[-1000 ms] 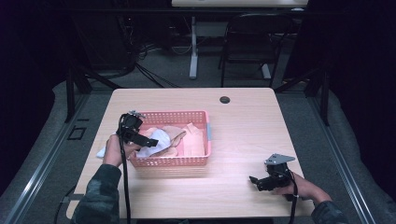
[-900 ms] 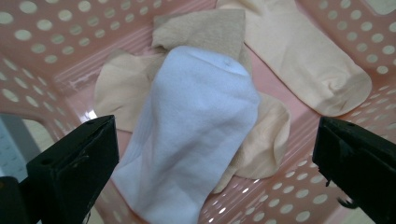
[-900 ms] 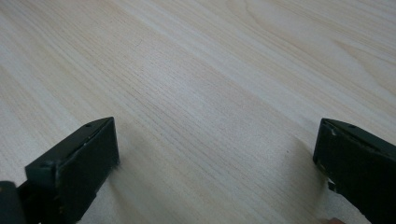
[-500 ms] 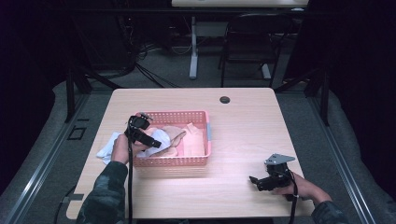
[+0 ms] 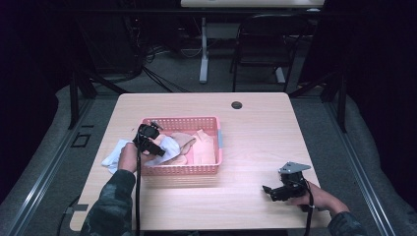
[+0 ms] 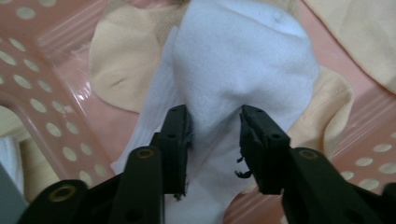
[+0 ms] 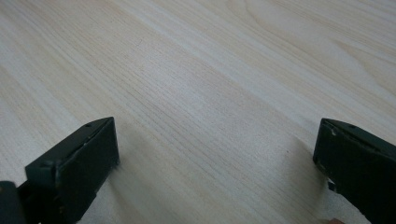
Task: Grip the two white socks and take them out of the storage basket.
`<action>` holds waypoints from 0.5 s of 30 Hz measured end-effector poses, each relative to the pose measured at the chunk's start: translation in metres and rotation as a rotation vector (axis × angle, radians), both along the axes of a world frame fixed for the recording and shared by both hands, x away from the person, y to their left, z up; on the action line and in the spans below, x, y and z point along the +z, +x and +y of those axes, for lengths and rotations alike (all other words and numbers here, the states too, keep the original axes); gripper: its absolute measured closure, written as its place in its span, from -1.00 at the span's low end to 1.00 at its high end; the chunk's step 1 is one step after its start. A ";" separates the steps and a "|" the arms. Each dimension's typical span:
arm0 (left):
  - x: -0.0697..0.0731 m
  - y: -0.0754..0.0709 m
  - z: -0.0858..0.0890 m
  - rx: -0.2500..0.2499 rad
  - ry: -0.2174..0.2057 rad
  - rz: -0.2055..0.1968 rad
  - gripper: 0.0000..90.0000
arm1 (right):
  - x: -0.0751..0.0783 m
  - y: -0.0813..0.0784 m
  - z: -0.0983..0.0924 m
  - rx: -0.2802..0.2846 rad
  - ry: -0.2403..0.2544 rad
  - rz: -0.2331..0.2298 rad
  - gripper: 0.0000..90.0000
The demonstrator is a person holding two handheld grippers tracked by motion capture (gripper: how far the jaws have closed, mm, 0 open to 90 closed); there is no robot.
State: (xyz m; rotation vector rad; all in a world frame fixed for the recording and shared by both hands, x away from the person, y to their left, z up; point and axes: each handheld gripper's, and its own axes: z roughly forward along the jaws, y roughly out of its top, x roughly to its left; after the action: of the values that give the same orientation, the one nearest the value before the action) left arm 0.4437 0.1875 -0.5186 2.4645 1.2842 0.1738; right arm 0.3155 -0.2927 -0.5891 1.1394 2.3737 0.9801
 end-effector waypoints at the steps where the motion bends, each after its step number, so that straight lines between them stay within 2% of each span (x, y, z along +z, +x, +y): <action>1: 0.000 0.000 0.000 0.004 0.001 0.001 0.52 | 0.000 0.000 0.000 0.000 0.000 -0.001 -1.00; 5: -0.001 -0.002 -0.002 -0.019 0.009 -0.012 0.80 | 0.000 0.000 0.000 0.000 0.000 0.000 -1.00; 7: 0.001 -0.004 -0.002 -0.017 -0.007 -0.038 0.90 | 0.000 0.000 0.000 0.000 0.000 0.000 -1.00; 11: 0.008 -0.008 0.000 -0.020 -0.032 -0.066 0.92 | 0.000 0.000 0.000 0.000 0.000 -0.001 -1.00; 15: 0.023 -0.009 0.004 -0.025 -0.063 -0.088 0.92 | 0.000 0.000 0.000 0.000 0.000 0.000 -1.00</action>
State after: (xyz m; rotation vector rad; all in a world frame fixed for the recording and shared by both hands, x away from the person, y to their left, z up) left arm 0.4350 0.1913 -0.4952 2.3904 1.2036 0.2295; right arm 0.3155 -0.2927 -0.5891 1.1396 2.3737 0.9803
